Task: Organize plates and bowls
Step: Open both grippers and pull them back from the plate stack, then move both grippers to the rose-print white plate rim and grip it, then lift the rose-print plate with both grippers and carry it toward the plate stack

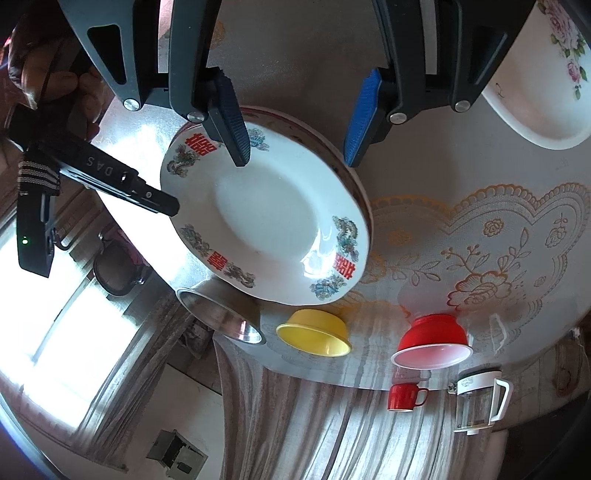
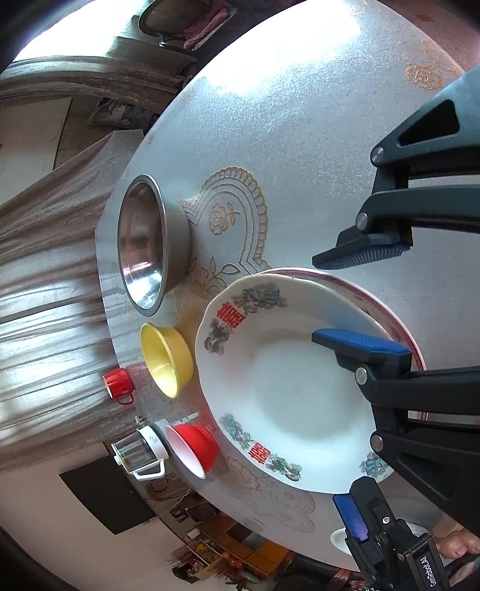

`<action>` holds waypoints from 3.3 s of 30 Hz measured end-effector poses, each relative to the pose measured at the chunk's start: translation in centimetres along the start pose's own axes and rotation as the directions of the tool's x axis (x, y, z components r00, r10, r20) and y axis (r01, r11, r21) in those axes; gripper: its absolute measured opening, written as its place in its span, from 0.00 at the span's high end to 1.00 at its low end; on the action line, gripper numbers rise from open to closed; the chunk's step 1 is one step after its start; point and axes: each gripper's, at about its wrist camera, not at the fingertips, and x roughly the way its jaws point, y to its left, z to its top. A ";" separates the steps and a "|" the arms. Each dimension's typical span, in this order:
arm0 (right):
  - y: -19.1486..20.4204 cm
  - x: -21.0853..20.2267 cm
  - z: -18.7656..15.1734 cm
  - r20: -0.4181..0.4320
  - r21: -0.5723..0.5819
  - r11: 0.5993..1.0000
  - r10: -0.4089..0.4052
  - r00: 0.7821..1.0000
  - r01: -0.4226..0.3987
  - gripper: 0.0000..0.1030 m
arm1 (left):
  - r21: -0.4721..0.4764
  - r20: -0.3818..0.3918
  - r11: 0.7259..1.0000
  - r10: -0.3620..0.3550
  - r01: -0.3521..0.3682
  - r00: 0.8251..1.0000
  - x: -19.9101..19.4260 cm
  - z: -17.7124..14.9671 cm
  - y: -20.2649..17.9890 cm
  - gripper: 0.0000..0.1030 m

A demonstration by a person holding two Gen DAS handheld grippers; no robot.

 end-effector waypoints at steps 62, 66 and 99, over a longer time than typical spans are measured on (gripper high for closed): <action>18.9 1.2 -7.3 -0.269 -0.246 0.804 0.480 0.835 -0.541 0.78 | -0.320 0.087 0.903 0.327 -0.285 0.941 -13.3 -9.7 16.8 0.50; 19.5 1.6 -7.5 -0.288 -0.255 0.797 0.478 0.830 -0.547 0.80 | -0.335 0.059 0.903 0.305 -0.269 0.950 -13.0 -11.0 17.0 0.56; 19.9 3.2 -6.6 -0.255 -0.289 0.822 0.427 0.867 -0.490 0.71 | -0.251 0.085 0.930 0.298 -0.269 0.951 -8.8 -8.0 15.8 0.75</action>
